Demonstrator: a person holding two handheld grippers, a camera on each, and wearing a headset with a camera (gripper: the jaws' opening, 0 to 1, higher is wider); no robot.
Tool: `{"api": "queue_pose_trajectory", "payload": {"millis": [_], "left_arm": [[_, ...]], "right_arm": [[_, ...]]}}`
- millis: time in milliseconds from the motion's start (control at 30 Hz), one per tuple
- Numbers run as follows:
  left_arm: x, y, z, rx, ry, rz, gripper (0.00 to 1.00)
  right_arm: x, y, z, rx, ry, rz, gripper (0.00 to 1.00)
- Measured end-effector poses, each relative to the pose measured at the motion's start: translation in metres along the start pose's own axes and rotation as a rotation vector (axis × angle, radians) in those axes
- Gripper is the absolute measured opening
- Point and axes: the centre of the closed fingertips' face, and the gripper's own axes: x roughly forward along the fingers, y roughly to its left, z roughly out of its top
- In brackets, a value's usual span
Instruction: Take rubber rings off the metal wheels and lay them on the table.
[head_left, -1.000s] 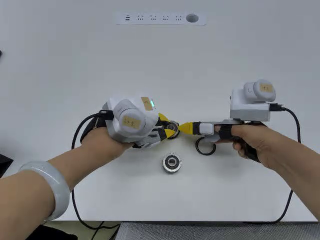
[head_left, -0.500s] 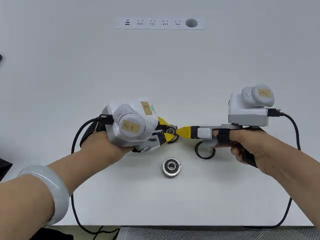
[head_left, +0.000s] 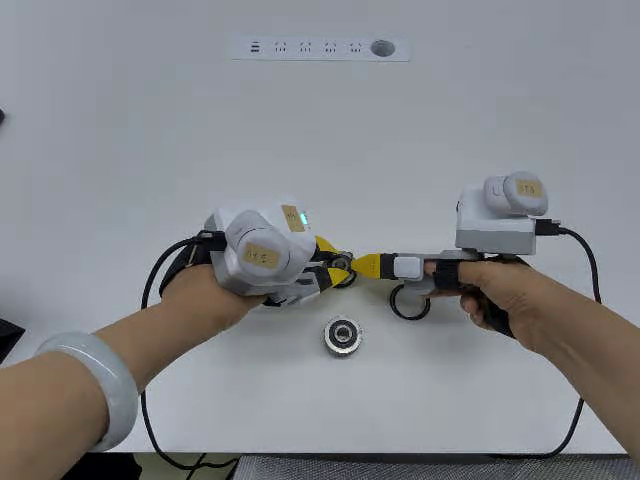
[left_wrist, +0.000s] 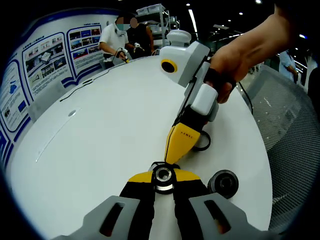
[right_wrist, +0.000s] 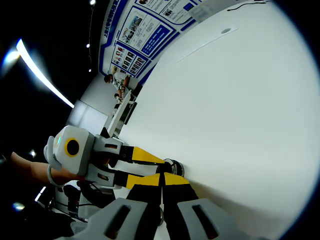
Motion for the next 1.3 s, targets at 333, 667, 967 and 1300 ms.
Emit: {"api": "queue_pose_trajectory", "payload": {"millis": [333,667,967,1300], "left_arm": [[0.0,-0.001,0.0,0.002,-0.002,-0.002,0.13],[0.0,-0.001,0.001,0.009,-0.002,-0.003,0.13],[0.0,0.0,0.0,0.011,-0.002,-0.002,0.13],[0.0,0.0,0.001,-0.001,-0.016,-0.003,0.14]], "right_arm": [[-0.001,0.002,0.0,0.006,-0.005,0.012,0.01],[0.001,0.009,0.0,0.008,-0.009,0.032,0.01],[-0.001,0.012,-0.001,0.04,-0.036,0.054,0.01],[0.0,0.004,0.0,0.051,-0.062,0.024,0.01]]}}
